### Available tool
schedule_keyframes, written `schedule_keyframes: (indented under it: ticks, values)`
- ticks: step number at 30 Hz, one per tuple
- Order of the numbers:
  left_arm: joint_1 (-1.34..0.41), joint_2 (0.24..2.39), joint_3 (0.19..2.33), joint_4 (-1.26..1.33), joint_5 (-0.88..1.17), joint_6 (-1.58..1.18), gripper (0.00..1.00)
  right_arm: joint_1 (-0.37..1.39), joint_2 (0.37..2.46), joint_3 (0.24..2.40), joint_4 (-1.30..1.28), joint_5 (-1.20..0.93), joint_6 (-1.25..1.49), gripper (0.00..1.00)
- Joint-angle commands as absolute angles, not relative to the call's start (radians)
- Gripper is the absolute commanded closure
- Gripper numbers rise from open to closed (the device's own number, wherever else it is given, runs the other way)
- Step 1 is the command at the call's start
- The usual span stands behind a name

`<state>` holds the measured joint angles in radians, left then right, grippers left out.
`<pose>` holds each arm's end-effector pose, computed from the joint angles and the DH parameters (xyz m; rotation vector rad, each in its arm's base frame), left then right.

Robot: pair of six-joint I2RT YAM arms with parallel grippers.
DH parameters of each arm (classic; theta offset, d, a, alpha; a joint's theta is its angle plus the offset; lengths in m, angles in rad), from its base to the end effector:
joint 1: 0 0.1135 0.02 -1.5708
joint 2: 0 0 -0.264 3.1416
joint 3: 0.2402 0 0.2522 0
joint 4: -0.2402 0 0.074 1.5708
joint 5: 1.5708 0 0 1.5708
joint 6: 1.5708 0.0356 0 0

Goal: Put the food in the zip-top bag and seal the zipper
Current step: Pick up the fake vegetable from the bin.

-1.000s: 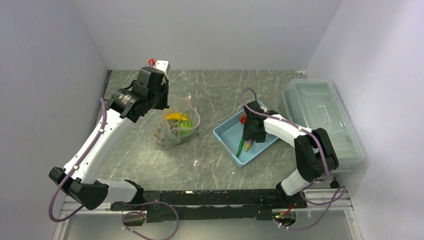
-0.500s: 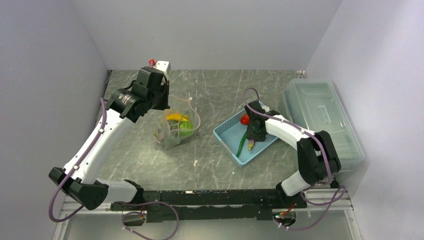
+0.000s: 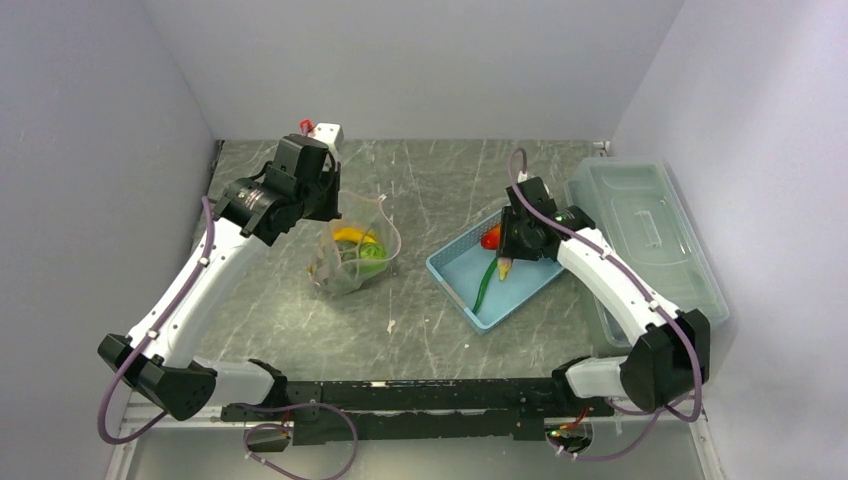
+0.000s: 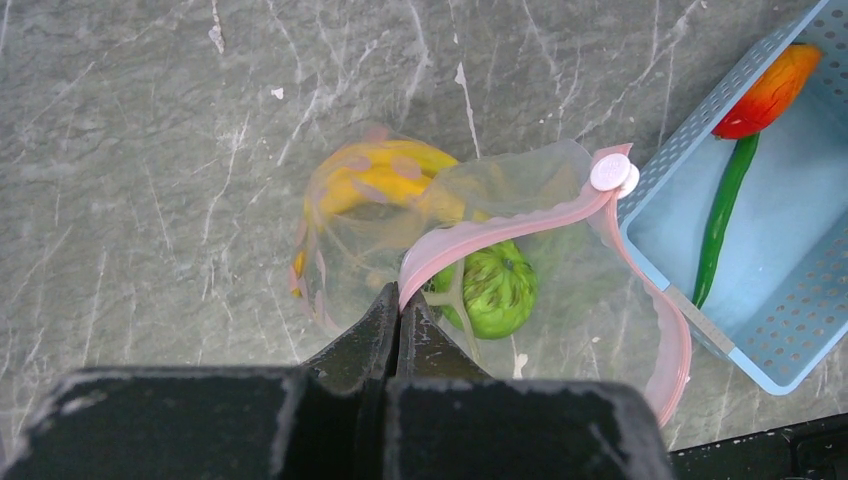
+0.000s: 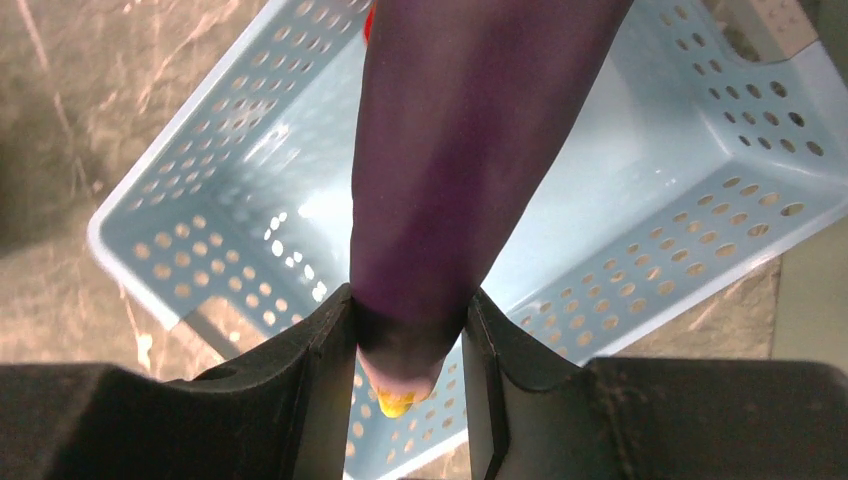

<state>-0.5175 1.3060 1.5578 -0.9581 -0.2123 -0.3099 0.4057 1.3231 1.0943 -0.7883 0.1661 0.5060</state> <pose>0.2262 -0.1201 0.4168 0.1239 2.2624 -0.1989 0.2457 0.0991 0.2795 0.1896 2.5644 0.1294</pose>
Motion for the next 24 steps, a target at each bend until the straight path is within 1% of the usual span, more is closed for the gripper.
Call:
schedule_keyframes:
  ticks: [1,6,12,19,24]
  values:
    - [-0.512,1.271,1.554,-0.914,-0.191,-0.323,1.00,0.423,1.280,1.163,-0.909,0.049,0.414,1.00]
    - [-0.512,1.266,1.546,-0.904,-0.181,-0.321,1.00,0.498,1.263,1.187,-0.984,-0.012,0.383,1.00]
    - [-0.511,1.254,1.538,-0.900,-0.172,-0.316,1.00,0.646,1.269,1.189,-1.102,0.061,0.458,1.00]
    - [-0.511,1.228,1.514,-0.895,-0.164,-0.313,1.00,0.670,1.201,1.123,-1.153,0.006,0.517,1.00]
    - [-0.511,1.216,1.496,-0.882,-0.152,-0.316,1.00,0.673,1.172,1.067,-1.150,-0.071,0.533,0.98]
